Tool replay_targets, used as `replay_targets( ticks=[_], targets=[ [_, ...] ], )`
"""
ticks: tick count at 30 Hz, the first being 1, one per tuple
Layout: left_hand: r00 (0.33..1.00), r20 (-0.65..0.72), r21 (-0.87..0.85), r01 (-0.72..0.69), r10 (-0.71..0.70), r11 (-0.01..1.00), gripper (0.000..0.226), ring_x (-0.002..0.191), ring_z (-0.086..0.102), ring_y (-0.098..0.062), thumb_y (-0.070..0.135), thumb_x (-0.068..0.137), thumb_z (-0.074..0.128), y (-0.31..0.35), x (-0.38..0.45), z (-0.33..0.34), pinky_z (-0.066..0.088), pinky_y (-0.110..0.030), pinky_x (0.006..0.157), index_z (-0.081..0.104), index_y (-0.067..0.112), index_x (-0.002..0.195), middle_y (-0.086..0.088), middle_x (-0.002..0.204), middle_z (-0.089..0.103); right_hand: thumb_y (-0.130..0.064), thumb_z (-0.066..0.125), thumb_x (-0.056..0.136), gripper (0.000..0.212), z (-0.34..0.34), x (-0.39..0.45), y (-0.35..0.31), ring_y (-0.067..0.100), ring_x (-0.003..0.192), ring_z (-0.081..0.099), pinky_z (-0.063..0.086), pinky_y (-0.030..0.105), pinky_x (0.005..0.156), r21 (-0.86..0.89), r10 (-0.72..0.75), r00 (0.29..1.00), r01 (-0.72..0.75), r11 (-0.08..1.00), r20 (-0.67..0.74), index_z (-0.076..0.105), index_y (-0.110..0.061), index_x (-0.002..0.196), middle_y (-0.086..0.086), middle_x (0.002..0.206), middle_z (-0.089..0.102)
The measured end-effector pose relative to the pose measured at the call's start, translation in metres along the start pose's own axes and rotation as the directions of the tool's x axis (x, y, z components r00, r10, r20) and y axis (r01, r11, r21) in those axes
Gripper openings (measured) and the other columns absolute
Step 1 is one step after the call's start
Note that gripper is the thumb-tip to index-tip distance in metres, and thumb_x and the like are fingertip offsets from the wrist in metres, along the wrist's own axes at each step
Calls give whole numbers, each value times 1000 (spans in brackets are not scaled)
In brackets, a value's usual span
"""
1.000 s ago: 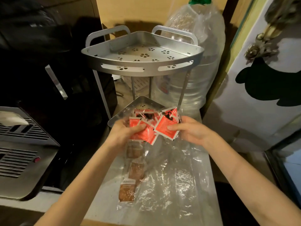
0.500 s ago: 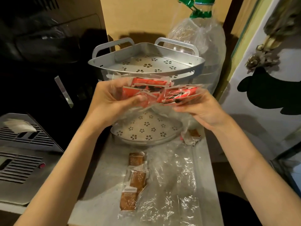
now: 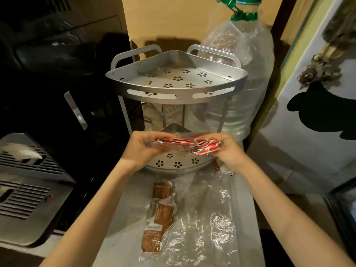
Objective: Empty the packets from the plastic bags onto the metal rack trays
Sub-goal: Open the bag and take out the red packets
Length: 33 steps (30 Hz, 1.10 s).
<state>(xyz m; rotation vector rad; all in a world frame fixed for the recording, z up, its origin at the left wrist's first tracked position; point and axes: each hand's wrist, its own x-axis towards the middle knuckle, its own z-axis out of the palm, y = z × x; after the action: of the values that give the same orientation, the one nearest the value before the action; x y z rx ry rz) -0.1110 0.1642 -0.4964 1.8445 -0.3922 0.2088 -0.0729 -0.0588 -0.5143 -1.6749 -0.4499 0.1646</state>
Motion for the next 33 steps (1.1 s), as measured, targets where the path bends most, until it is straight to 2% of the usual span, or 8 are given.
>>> replay_targets(
  ticks=[5, 9, 13, 16, 22, 25, 29, 33],
  targets=[
    [987, -46, -53, 151, -153, 987, 38, 70, 65, 10, -7, 67, 72, -32, 6, 9, 47, -6, 63, 64, 5, 102, 29, 62, 66, 13, 69, 69, 37, 2, 11, 32, 2, 83, 68, 52, 16, 75, -4, 138, 989, -139, 990, -61, 70, -19, 88, -16, 77, 73],
    [926, -117, -153, 340, -358, 928, 31, 62, 65, 5, 29, 44, 78, -54, 23, 9, 50, -9, 62, 67, 26, 72, 23, 56, 67, 14, 71, 67, 42, -2, 28, 48, 23, 101, 65, 51, 32, 91, 39, 267, 954, -265, 964, -133, 68, -8, 102, 9, 100, 72],
    [899, -108, -152, 406, -423, 901, 28, 73, 68, -11, 12, 60, 78, -76, 39, 5, 56, -30, 76, 70, 18, 86, 14, 67, 72, 9, 72, 68, 50, -6, 41, 56, 21, 102, 61, 49, 22, 87, 68, 365, 915, -359, 931, -169, 60, -2, 115, 12, 111, 66],
    [905, -50, -173, 409, -423, 896, 28, 77, 68, -2, 0, 76, 67, -84, 43, 3, 54, -16, 63, 66, 3, 104, 10, 81, 73, 6, 71, 71, 49, -9, 49, 59, 20, 102, 59, 48, 27, 87, 75, 429, 890, -423, 903, -152, 59, -5, 117, 9, 114, 64],
    [868, -37, -221, 476, -495, 851, 39, 89, 69, -24, 52, 68, 67, -82, 47, -2, 53, -39, 78, 71, 20, 90, -4, 98, 72, -25, 69, 77, 27, -23, 62, 61, 21, 105, 62, 46, 38, 97, 238, 514, 847, -476, 847, -136, 67, -30, 103, 3, 111, 68],
    [868, -60, -252, 465, -493, 849, 38, 92, 68, -23, 45, 76, 66, -79, 50, -4, 54, -42, 83, 69, 15, 98, -6, 101, 71, -30, 61, 85, 15, -28, 60, 57, 16, 102, 63, 48, 34, 95, 166, 446, 871, -418, 893, -205, 70, -31, 97, -7, 100, 71],
    [871, -16, -284, 467, -491, 837, 20, 99, 62, -15, 17, 89, 55, -70, 52, -9, 54, -16, 68, 64, 6, 104, -5, 96, 68, -26, 55, 90, 15, -34, 57, 44, 12, 95, 68, 48, 32, 92, 244, 330, 911, -271, 931, -248, 69, -30, 89, -10, 84, 75],
    [893, -66, -273, 412, -444, 869, 13, 101, 64, -14, 19, 89, 55, -57, 52, -15, 52, -19, 76, 65, 18, 98, 4, 93, 67, -19, 53, 88, 22, -43, 51, 36, 19, 93, 69, 53, 29, 84, 382, 233, 950, -140, 913, -207, 66, -15, 105, 1, 93, 74]
  ],
)
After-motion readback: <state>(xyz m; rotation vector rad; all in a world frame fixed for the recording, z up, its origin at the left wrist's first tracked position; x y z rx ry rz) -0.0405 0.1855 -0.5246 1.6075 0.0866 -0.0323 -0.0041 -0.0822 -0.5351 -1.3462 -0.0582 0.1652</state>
